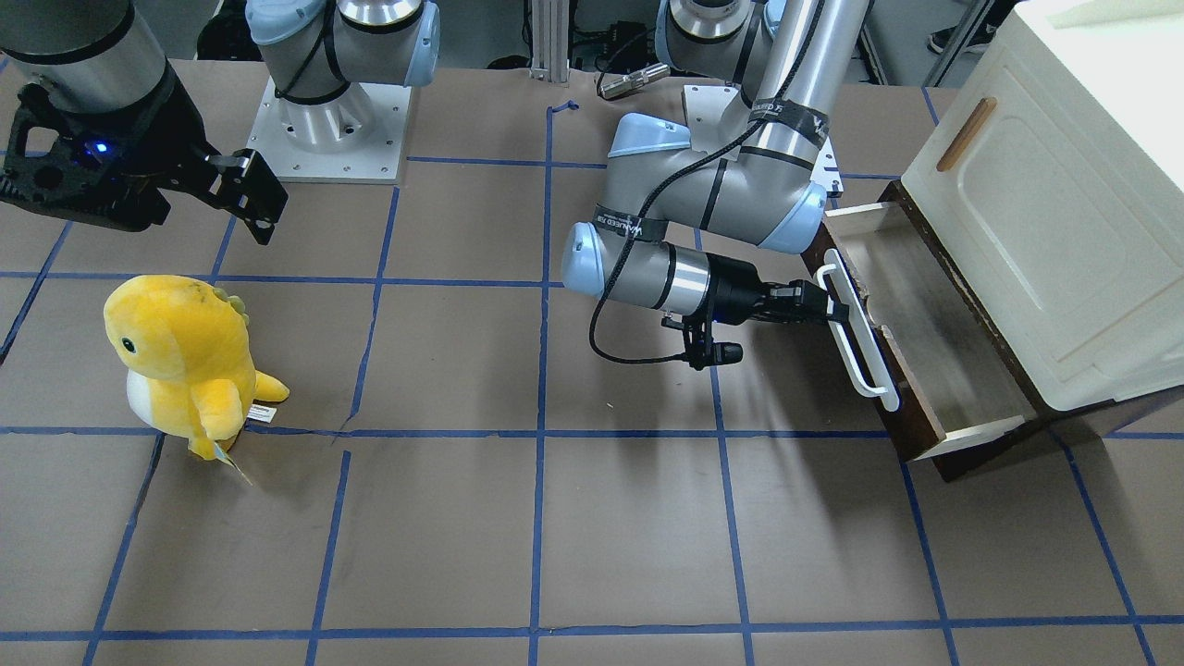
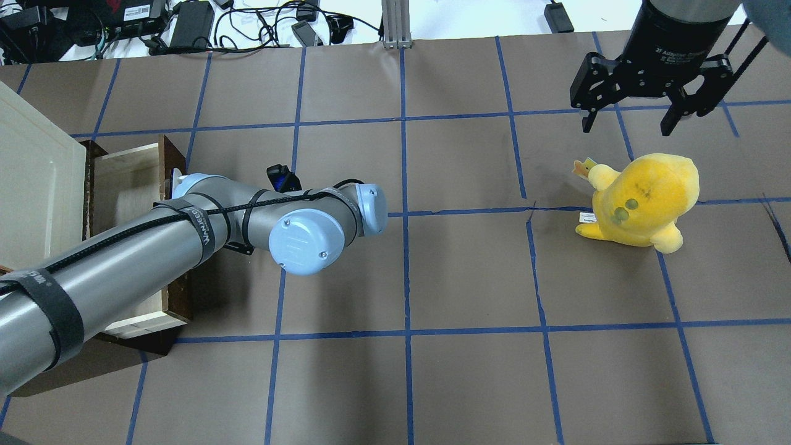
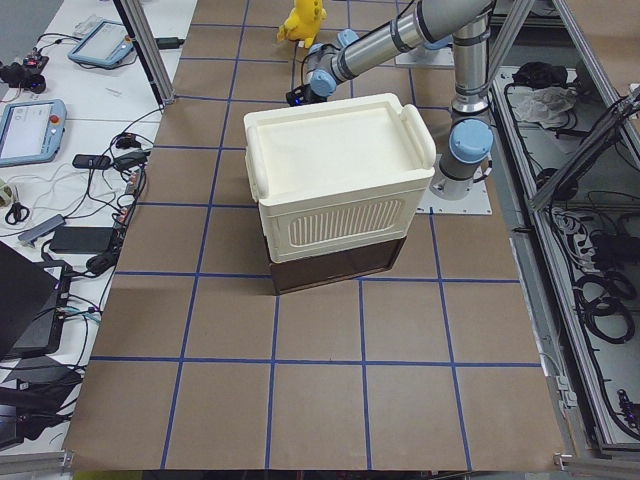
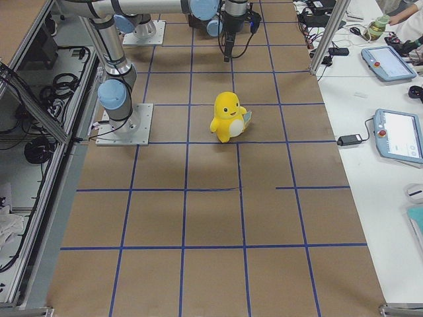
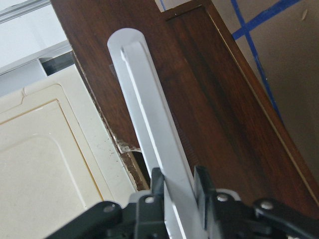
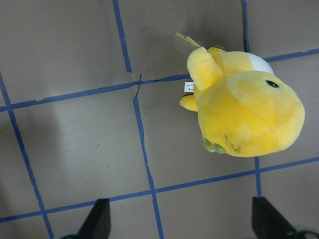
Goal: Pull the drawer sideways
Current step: 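Open the left gripper and release the white handle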
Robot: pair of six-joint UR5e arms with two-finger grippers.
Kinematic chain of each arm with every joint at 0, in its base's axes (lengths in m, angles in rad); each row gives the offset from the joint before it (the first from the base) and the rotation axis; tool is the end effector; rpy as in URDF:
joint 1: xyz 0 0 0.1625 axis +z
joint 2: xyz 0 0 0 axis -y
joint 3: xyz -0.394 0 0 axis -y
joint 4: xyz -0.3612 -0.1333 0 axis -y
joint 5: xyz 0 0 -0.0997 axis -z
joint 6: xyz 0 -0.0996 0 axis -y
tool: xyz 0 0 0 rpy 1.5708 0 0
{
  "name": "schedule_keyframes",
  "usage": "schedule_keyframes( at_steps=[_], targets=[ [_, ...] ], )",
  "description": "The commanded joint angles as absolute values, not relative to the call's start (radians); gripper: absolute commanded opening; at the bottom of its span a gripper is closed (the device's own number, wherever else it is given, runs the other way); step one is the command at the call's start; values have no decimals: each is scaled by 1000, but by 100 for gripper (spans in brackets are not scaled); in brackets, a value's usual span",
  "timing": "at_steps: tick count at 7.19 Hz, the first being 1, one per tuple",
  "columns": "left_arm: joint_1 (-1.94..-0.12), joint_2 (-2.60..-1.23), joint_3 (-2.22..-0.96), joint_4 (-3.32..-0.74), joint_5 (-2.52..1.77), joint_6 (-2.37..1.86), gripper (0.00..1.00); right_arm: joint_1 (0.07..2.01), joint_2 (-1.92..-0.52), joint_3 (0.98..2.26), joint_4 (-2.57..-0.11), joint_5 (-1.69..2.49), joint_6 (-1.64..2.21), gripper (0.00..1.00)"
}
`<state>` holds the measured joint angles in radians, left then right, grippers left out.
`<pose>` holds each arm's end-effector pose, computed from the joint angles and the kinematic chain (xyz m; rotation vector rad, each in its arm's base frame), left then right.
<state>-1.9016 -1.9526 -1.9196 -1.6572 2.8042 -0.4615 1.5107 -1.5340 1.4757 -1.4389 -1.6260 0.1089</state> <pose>-0.1866 -0.4223 0.1918 0.4156 1.7561 0.2170 0.0995 -0.4740 0.4708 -0.2570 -3.0719 -0.1114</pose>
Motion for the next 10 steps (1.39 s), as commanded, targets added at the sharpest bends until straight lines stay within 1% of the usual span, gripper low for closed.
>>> schedule_keyframes(
  at_steps=[1,2,4,7,9,10],
  targets=[
    [-1905,-1951,-1919,-1660,2810,-457,39,1511,-1534,1476,-1439,-1626,109,100],
    [-1905,-1945,-1919,-1654,2800,-468,99,1511,-1534,1476,-1439,-1626,109,100],
    [-1899,-1927,-1907,-1651,2754,-469,100,1511,-1534,1476,-1439,-1626,109,100],
    [-1898,-1889,-1693,-1644,2364,-361,100,1511,-1534,1476,-1439,-1626,109,100],
    [-1898,-1814,-1613,-1644,2115,-339,100,1511,-1534,1476,-1439,-1626,109,100],
    [-1894,-1772,-1592,-1646,2036,-321,100,1511,-1534,1476,-1439,-1626,109,100]
  ],
)
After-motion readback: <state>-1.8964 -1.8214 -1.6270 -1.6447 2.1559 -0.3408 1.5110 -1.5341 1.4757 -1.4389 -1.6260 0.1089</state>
